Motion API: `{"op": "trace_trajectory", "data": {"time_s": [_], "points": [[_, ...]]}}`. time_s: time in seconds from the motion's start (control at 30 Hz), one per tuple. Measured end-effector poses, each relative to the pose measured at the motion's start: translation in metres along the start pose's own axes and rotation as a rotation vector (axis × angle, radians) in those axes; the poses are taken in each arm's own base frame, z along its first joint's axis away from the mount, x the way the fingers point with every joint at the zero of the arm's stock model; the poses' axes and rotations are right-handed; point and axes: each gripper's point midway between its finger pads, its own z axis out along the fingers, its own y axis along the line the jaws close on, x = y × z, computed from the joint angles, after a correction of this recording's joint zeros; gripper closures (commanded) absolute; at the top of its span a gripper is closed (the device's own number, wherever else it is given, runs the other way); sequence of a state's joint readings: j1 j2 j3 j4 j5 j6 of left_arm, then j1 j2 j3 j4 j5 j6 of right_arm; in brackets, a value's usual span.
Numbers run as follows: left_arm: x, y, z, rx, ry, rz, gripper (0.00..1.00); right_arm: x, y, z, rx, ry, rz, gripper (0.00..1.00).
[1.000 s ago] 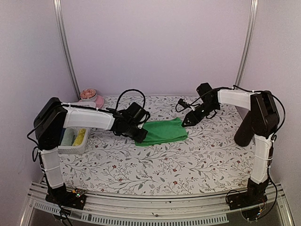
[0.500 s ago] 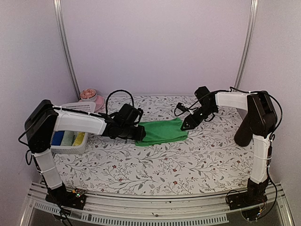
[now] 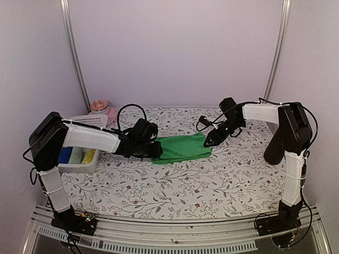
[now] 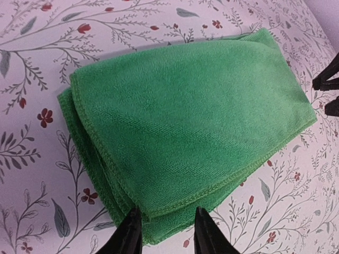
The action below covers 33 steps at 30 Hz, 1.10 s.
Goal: Roll the towels
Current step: Smooth out the towel at the center of the board.
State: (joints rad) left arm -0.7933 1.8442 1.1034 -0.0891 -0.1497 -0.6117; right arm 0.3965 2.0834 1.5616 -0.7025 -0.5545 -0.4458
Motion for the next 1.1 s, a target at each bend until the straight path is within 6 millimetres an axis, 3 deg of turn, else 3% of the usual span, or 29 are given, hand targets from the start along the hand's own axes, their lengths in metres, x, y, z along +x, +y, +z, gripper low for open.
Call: {"op": "trace_trajectory", "data": {"time_s": [1.1], "points": [[0.021, 0.020, 0.022, -0.043, 0.034, -0.046, 0.71, -0.001, 0.001, 0.002, 0.012, 0.003, -0.012, 0.55]]}}
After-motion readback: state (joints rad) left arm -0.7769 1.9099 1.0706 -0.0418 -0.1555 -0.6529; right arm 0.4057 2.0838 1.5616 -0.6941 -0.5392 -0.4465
